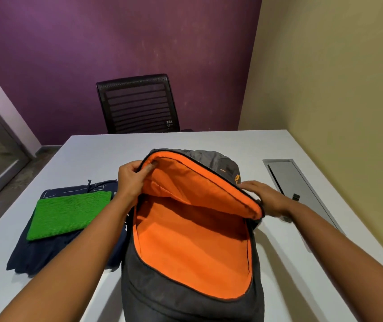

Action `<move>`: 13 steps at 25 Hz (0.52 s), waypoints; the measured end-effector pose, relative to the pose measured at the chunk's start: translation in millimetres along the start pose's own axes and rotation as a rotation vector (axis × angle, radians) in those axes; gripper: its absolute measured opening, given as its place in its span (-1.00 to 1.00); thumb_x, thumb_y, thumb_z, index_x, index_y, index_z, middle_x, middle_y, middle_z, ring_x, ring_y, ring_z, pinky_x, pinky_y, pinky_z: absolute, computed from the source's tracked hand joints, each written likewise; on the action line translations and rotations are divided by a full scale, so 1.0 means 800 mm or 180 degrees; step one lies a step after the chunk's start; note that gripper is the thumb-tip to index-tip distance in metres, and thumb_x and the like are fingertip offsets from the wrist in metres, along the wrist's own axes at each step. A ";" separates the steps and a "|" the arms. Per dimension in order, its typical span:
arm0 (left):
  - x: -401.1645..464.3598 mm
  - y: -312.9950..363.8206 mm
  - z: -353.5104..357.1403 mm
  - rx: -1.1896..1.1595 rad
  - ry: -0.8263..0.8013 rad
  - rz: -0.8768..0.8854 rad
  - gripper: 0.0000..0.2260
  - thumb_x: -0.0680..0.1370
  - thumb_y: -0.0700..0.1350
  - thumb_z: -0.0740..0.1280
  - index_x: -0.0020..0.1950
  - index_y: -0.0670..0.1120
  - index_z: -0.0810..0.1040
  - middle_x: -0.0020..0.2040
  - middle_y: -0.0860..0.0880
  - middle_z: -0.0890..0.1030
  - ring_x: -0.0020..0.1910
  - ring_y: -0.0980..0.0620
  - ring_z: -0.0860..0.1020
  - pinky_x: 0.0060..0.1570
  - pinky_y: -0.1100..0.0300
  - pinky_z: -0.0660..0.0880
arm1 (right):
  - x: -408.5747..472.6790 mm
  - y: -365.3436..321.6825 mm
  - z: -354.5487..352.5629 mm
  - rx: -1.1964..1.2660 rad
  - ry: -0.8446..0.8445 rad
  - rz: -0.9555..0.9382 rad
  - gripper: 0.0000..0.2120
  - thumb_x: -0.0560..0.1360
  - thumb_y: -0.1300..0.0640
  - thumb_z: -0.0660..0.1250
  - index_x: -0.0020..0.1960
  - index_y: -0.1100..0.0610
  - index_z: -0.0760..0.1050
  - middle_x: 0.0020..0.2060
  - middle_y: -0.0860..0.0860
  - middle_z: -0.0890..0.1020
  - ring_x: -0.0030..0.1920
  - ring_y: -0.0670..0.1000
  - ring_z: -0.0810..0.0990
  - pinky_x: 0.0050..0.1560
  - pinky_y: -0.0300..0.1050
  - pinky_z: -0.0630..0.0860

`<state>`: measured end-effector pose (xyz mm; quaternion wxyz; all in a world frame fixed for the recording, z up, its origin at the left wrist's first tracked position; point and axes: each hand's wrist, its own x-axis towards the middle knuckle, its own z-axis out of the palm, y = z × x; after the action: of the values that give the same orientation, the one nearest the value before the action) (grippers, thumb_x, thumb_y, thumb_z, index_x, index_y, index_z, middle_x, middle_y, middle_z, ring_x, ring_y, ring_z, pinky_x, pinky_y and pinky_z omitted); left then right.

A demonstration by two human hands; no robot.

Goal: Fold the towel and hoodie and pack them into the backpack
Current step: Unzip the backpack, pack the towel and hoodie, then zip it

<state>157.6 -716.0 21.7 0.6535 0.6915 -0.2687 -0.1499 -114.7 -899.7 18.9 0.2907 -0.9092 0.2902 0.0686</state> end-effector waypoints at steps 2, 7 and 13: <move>0.010 0.002 0.004 -0.0080 0.0157 -0.0089 -0.77 0.45 -0.13 0.42 -0.35 -0.16 0.47 -0.36 -0.10 0.43 -0.36 0.02 0.36 -0.34 0.16 0.31 | 0.003 0.000 0.005 0.0532 0.0335 0.0021 -0.23 0.27 0.36 0.52 0.41 0.15 0.31 0.35 0.12 0.40 0.35 0.16 0.36 0.33 0.09 0.36; 0.044 0.004 0.006 -0.0253 0.0434 -0.0199 -0.73 0.41 -0.05 0.47 -0.32 -0.18 0.46 -0.33 -0.08 0.34 -0.32 0.02 0.30 -0.30 0.13 0.29 | 0.022 0.001 0.000 0.1310 0.0771 0.0014 -0.79 0.47 0.19 0.38 0.11 0.14 0.56 0.07 0.03 0.62 0.04 -0.03 0.57 0.09 -0.17 0.49; 0.091 -0.006 0.014 0.0219 0.0763 -0.0262 -0.55 0.41 0.02 0.46 -0.50 -0.06 0.26 -0.53 0.04 0.26 -0.44 0.06 0.23 -0.36 0.18 0.22 | 0.079 0.007 0.004 0.1936 0.1316 0.0129 -0.86 0.56 0.07 0.24 0.04 0.09 0.53 -0.07 -0.01 0.62 -0.03 0.01 0.59 -0.01 -0.18 0.55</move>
<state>211.2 -766.7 26.6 0.6502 0.7369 -0.1651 -0.0836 -65.6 -932.2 -5.2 0.4815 -0.7699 0.3678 -0.2002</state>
